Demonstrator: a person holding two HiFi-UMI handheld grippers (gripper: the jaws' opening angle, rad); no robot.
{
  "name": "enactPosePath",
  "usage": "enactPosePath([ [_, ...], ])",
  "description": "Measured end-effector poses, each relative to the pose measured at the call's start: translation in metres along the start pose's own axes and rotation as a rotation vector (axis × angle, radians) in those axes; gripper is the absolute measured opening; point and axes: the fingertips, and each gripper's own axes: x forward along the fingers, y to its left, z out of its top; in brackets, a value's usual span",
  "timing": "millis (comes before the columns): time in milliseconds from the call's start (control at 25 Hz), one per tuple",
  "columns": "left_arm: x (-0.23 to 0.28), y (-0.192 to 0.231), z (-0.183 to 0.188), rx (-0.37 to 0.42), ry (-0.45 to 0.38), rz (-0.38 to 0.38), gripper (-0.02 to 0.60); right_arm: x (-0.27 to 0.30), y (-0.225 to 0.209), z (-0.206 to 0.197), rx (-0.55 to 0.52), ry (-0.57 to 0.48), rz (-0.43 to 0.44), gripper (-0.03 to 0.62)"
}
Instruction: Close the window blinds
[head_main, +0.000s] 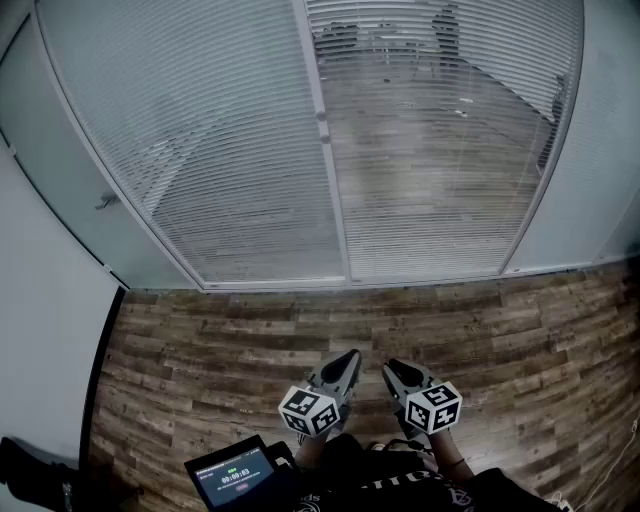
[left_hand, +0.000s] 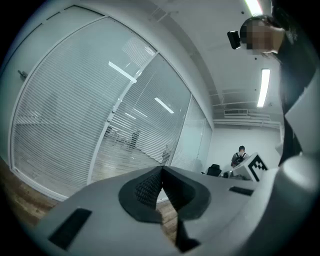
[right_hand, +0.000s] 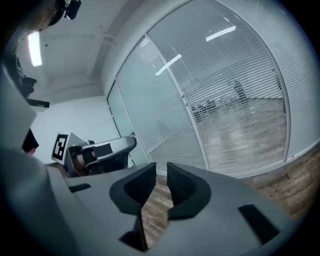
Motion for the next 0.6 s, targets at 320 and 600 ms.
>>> enactPosePath([
  [320, 0.019, 0.018, 0.001, 0.003, 0.008, 0.060, 0.005, 0.001, -0.034, 0.011, 0.027, -0.015, -0.010, 0.078],
  [600, 0.050, 0.074, 0.012, 0.023, 0.016, 0.063, 0.005, 0.045, -0.060, 0.034, 0.006, -0.031, -0.036, 0.078],
])
